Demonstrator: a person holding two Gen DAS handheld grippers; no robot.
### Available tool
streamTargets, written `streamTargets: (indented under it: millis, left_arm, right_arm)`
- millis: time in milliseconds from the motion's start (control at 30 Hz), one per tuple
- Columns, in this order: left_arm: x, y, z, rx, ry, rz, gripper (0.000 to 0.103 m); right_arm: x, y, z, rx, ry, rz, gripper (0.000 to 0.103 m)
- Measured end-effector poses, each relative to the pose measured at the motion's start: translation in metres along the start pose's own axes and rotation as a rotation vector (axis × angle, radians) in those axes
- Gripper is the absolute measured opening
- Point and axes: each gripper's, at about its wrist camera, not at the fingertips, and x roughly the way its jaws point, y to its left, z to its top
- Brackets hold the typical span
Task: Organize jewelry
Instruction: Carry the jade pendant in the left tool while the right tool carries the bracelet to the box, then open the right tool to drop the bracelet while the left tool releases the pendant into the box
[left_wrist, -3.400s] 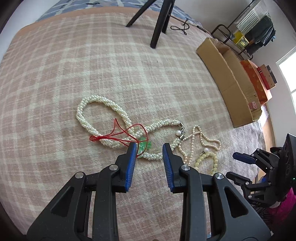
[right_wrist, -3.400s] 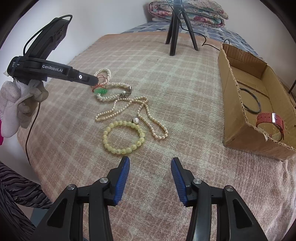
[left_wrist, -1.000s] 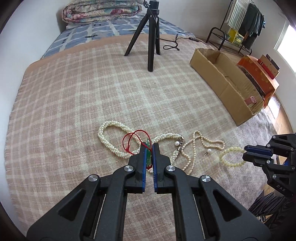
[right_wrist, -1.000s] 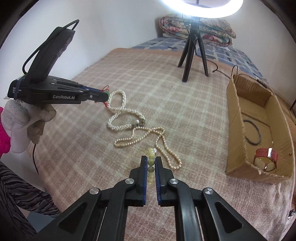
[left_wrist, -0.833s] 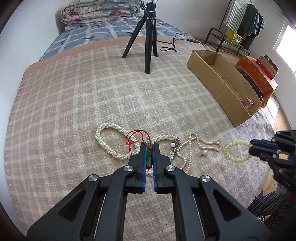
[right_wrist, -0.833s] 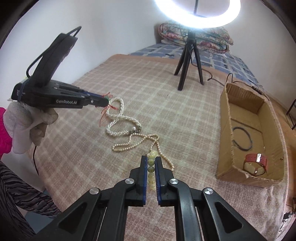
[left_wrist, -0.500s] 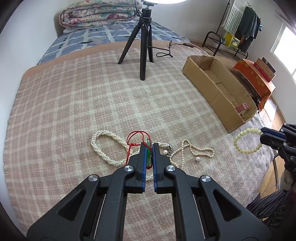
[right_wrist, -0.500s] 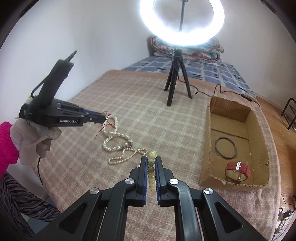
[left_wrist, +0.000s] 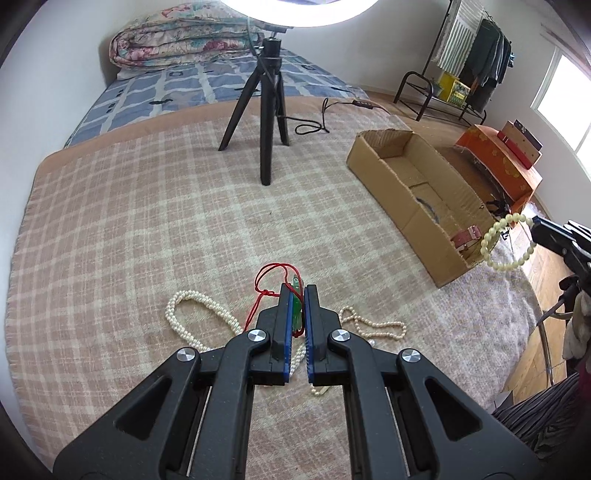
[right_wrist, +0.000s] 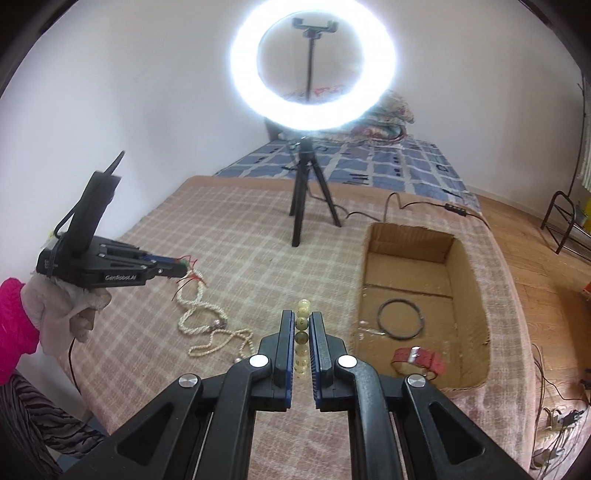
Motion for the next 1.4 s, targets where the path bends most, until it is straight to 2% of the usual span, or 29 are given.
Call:
streamTargets:
  millis: [333,667,1100,1400]
  left_arm:
    - [0.001,-0.03,0.03,0.031,-0.043,-0.044,0.003]
    - [0.013,-0.08,0.075,0.084,-0.096,-0.117,0.003]
    - [0.076,-0.144,0.126,0.143,-0.079,-0.155,0.003]
    - [0.126,-0.161,0.151,0.144,-0.039,-0.135,0.003]
  right_arm:
    - [-0.011,-0.055,0.006,0.088,-0.033,-0.079,0.005]
    - [-0.002,-0.1,0.005,0.148,-0.01,-0.142,0.005]
    - [0.02,-0.144,-0.004,0.221,0.044,-0.186,0.005]
    - [0.038,-0.154,-0.013,0.238,0.085,-0.188,0.005]
